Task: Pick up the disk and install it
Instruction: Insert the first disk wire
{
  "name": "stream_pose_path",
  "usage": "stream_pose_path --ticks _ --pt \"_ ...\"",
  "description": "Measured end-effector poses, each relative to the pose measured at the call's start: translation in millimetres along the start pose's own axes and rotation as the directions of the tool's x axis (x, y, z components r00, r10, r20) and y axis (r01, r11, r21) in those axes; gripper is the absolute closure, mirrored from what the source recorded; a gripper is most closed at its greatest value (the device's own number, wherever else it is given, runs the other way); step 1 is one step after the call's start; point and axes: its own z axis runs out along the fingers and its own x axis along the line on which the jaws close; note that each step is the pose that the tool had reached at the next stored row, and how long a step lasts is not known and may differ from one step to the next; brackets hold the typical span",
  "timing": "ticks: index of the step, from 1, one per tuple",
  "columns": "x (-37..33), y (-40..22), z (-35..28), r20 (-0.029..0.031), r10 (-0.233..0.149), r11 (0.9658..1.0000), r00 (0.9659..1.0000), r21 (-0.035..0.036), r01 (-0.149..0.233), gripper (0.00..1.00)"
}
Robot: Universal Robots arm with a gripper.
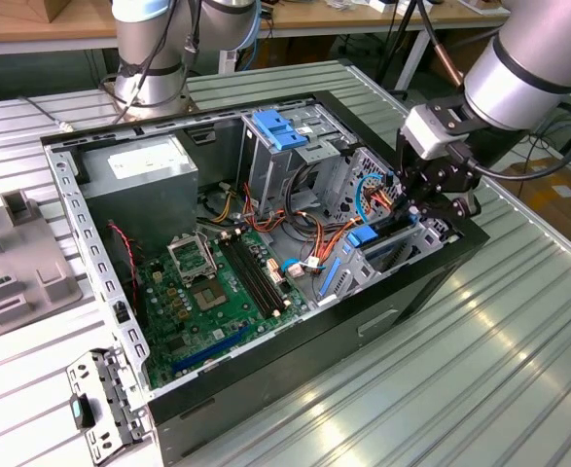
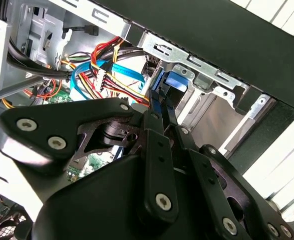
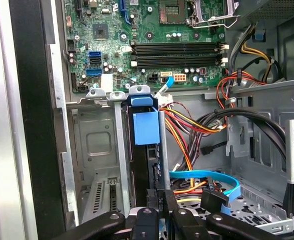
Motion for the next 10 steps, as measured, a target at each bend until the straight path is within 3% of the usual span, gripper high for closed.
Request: stream_pose_path --ticks 10 --pt "0.0 0.1 2.4 -0.0003 0.000 1.0000 1.0000 0.0000 0.000 0.83"
